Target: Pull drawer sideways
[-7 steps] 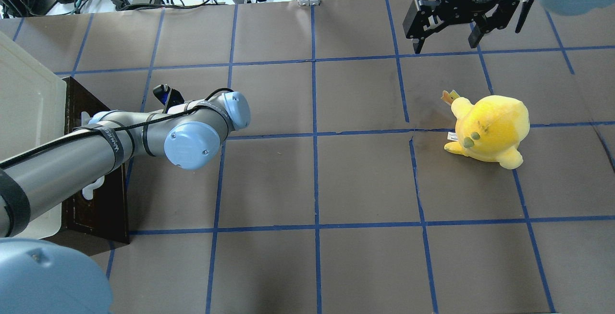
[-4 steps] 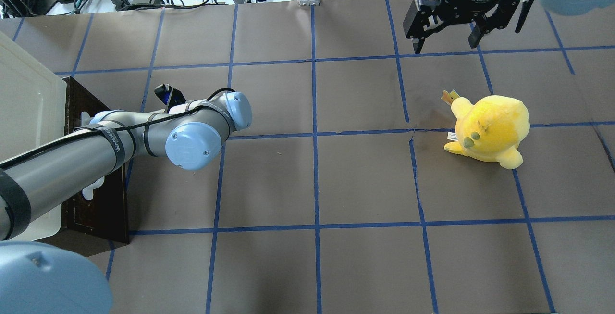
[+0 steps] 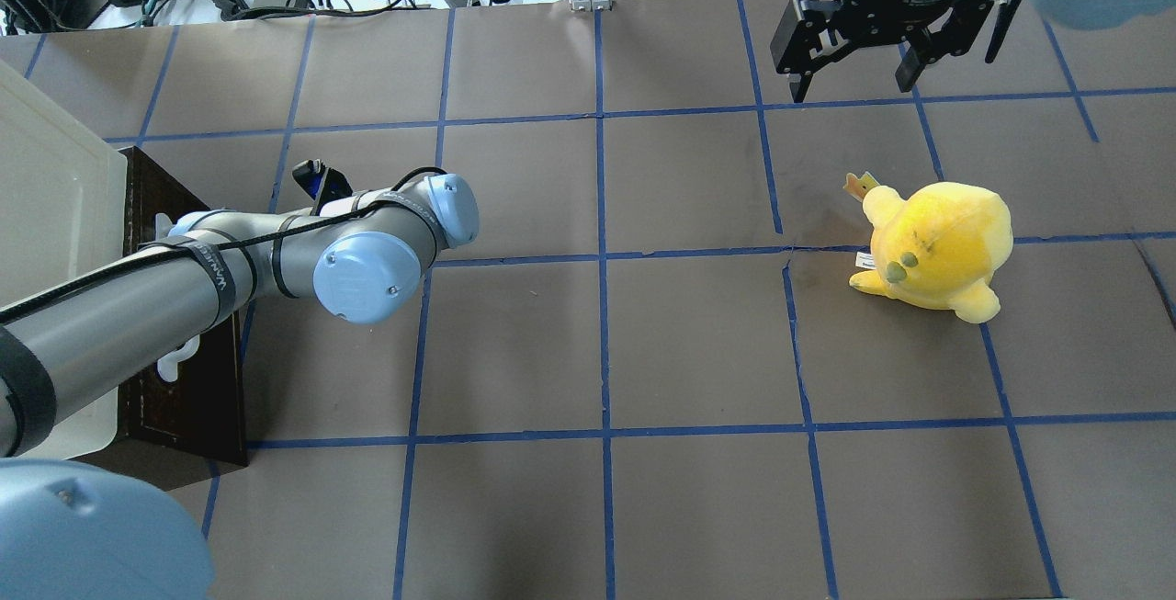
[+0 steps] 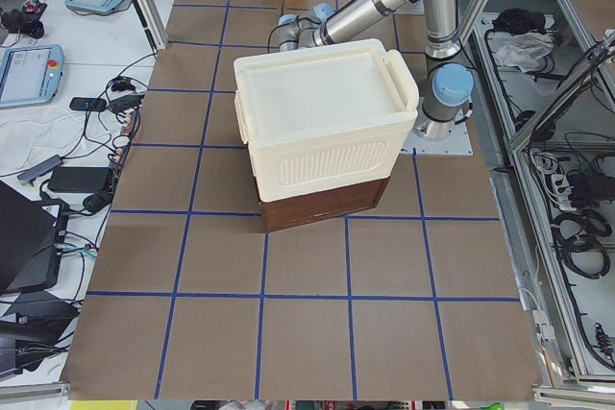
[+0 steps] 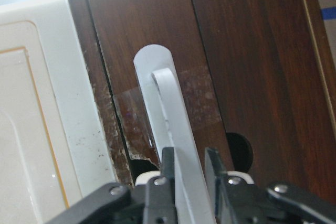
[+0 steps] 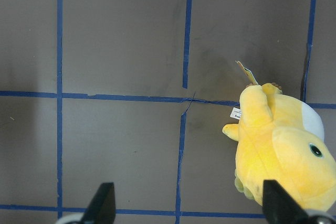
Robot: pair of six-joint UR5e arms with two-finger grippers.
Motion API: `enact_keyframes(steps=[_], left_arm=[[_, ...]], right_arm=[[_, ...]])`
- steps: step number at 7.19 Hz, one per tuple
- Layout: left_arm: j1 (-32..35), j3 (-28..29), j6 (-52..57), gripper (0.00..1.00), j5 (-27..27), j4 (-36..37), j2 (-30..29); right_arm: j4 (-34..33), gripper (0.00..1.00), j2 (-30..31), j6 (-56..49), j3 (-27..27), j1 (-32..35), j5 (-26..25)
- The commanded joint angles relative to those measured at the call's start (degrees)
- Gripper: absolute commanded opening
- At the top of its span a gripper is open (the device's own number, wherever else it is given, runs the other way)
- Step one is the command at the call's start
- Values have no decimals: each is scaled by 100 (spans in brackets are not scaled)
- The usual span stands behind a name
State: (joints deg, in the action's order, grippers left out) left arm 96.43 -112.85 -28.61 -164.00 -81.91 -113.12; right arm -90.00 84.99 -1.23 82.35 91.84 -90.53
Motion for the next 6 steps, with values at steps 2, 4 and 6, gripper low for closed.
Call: enact_keyframes(steps=[2,4,6], left_arm=[[-11,0,-39,34,0,0,0],[-11,-9,-48,44,9,0,-9],[-11,-9,-48,44,9,0,0]], right_arm=[[0,100,0,0,0,0,0],[0,100,0,0,0,0,0],[0,100,0,0,0,0,0]])
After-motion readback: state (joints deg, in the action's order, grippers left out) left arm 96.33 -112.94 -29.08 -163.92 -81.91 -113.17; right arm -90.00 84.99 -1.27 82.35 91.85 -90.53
